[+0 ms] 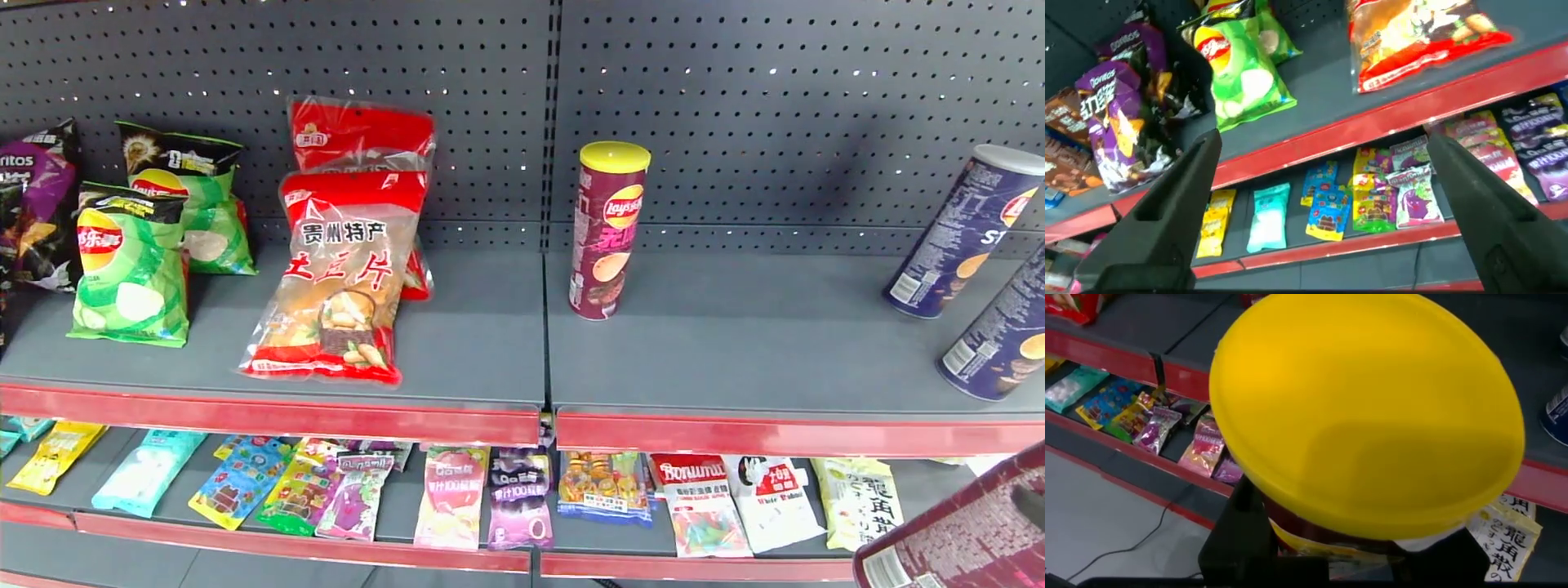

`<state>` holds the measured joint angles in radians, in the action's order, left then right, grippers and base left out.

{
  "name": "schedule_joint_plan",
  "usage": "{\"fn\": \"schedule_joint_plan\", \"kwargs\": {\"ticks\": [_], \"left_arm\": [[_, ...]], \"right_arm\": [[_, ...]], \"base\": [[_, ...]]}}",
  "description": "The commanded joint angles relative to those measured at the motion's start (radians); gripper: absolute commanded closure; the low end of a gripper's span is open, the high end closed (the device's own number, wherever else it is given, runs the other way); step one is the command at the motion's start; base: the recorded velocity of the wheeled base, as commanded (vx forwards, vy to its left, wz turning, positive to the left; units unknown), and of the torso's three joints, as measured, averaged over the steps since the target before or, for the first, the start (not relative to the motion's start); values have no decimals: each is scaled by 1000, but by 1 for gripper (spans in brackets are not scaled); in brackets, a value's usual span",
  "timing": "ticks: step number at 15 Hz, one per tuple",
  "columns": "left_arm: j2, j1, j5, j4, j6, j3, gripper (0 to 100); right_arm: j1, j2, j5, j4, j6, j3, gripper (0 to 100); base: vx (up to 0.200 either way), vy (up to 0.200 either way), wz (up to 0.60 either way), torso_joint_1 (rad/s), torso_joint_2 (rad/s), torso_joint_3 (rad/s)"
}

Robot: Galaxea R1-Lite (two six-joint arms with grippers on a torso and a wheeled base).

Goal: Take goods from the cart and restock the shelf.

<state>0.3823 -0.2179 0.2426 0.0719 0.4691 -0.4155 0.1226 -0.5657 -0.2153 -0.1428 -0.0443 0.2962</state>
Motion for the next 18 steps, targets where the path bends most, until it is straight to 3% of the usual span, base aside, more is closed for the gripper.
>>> {"fn": "schedule_joint_plan", "kwargs": {"ticks": [1,3,6,13,15,18], "left_arm": [[4,-1,-5,0,-1,1,0],[10,-1,-5,2,-1,1,0],[18,-1,-5,2,-1,3,0],[20,-3,-11,2,0,12,0],[21,-3,-11,2,0,12,0],[20,-3,-11,2,0,12,0]], "right_arm": [[0,-9,-1,0,0,1,100],[8,-11,-1,0,0,0,100],[20,-13,2,0,0,-2,100],[20,-31,1,0,0,-2,100],[22,-37,1,0,0,-2,100],[22,-42,1,-1,0,0,100]], "base": [[0,0,0,0,0,0],[0,0,0,0,0,0],[200,0,0,-7,1,5],[0,0,0,0,0,0],[200,0,0,5,5,0],[0,0,0,0,0,0]]}}
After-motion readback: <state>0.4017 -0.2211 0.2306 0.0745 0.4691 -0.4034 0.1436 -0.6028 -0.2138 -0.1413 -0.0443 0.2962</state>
